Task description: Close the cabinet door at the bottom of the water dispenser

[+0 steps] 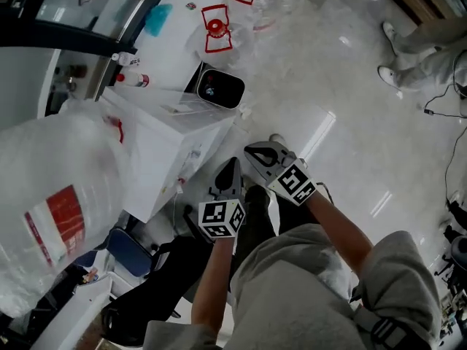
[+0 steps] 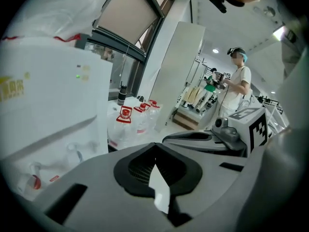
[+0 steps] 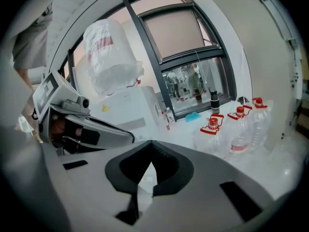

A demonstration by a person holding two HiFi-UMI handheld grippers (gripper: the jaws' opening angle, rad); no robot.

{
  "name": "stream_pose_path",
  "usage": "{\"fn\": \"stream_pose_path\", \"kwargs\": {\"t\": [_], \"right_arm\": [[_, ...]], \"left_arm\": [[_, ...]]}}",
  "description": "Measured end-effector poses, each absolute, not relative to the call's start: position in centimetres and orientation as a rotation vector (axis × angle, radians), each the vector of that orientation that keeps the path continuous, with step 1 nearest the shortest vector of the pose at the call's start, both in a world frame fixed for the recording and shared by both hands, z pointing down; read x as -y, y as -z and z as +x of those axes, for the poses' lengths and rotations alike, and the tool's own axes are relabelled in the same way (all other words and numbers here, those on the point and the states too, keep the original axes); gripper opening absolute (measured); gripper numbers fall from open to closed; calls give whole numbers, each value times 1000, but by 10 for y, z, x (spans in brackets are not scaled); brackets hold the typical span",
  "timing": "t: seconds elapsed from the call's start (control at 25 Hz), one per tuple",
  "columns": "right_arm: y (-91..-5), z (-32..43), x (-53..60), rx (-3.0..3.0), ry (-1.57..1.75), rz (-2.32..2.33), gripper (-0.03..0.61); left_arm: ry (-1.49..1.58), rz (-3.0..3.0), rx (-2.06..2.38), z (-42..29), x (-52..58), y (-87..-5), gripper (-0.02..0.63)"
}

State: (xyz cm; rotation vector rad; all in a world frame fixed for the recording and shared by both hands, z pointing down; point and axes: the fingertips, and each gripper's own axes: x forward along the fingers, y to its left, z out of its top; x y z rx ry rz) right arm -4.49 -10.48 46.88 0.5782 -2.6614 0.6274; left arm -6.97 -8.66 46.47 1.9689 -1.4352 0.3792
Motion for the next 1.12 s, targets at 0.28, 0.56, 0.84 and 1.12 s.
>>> {"fn": "stream_pose_path", "kwargs": {"t": [0.28, 0.56, 0.84, 1.12], "right_arm": [[-392, -32, 113, 2724, -592, 688, 9], [-309, -17, 119, 2800, -487, 788, 9], [-249, -6, 120, 2856, -390, 907, 9], [-209, -13, 110, 2911, -310, 977, 9]], "left_arm": [[-335, 2108, 1460, -63, 97, -390, 8], [-268, 2259, 1519, -58, 111, -307, 8], [-190, 2382, 1524, -49, 108, -249, 8], [-124, 2490, 1513, -56, 97, -211, 8]]}}
